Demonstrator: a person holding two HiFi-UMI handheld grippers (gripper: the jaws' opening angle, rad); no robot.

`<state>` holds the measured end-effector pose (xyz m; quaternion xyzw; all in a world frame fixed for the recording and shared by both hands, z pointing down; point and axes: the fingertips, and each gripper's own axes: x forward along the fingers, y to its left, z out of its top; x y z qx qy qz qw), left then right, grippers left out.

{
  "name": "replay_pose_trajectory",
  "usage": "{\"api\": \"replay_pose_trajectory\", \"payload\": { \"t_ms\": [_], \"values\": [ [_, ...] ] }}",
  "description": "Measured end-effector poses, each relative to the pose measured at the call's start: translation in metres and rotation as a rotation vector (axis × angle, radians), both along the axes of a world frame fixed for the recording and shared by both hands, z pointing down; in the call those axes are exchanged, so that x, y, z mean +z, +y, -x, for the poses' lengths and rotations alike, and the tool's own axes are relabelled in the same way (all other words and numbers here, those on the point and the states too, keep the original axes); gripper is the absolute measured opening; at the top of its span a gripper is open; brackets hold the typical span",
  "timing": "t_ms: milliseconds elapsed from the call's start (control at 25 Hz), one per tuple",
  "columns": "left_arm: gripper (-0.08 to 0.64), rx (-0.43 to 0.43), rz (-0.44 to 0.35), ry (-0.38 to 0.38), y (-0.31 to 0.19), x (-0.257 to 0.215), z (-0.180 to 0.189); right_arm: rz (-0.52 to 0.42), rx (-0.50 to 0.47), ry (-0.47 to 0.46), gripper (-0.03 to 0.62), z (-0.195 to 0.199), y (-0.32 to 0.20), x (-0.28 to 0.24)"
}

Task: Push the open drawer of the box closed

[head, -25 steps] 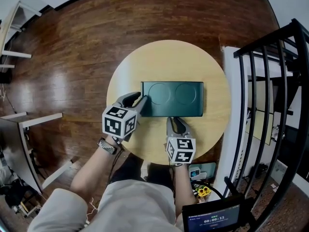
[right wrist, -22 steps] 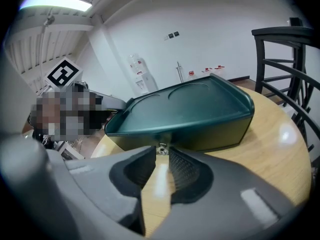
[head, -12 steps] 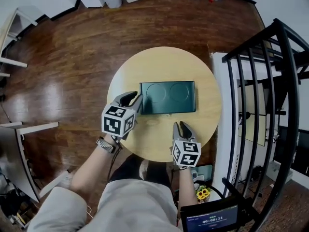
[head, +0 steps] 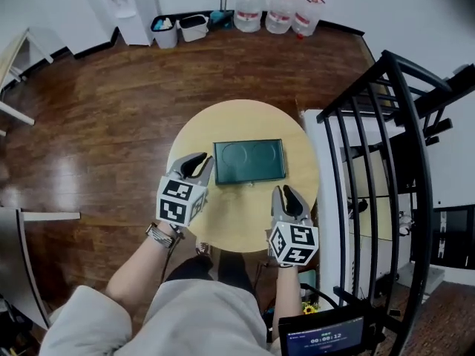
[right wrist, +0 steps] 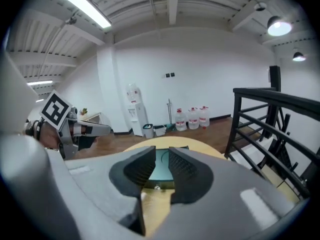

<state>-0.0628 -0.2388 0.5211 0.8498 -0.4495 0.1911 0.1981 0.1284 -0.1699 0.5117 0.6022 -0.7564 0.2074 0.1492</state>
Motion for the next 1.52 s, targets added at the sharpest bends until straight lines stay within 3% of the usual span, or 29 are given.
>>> {"api": "replay_pose_trajectory", "payload": {
  "t_ms": [200,360,600,760,1040,1360,1520],
  "values": [
    [0.029,0.016,-0.169,0.032,0.006,-0.051,-0.001,-0.128,0.016,0.021,0.051,0.001,0.005,-0.065],
    [0.027,0.081,-0.227,-0.006,0.032,-0.081,0.000,-0.194,0.033,0.053,0.049,0.013,0.023,-0.104],
    [0.020,0.135,-0.367,0.039,0.052,-0.130,-0.013,-0.263,0.060,0.078,0.028,0.009,0.038,-0.136],
    [0.008,0.122,-0.365,0.138,0.061,-0.144,-0.012,-0.304,0.065,0.082,0.018,0.005,0.045,-0.151],
    [0.008,0.058,-0.384,0.160,0.062,-0.156,-0.005,-0.391,0.023,0.085,0.008,-0.006,0.040,-0.181],
    [0.008,0.034,-0.459,0.106,0.066,-0.176,-0.003,-0.428,-0.022,0.078,0.003,-0.008,0.032,-0.191],
    [0.008,0.035,-0.453,0.098,0.069,-0.173,-0.006,-0.426,-0.028,0.077,0.003,-0.009,0.031,-0.191]
  ]
}}
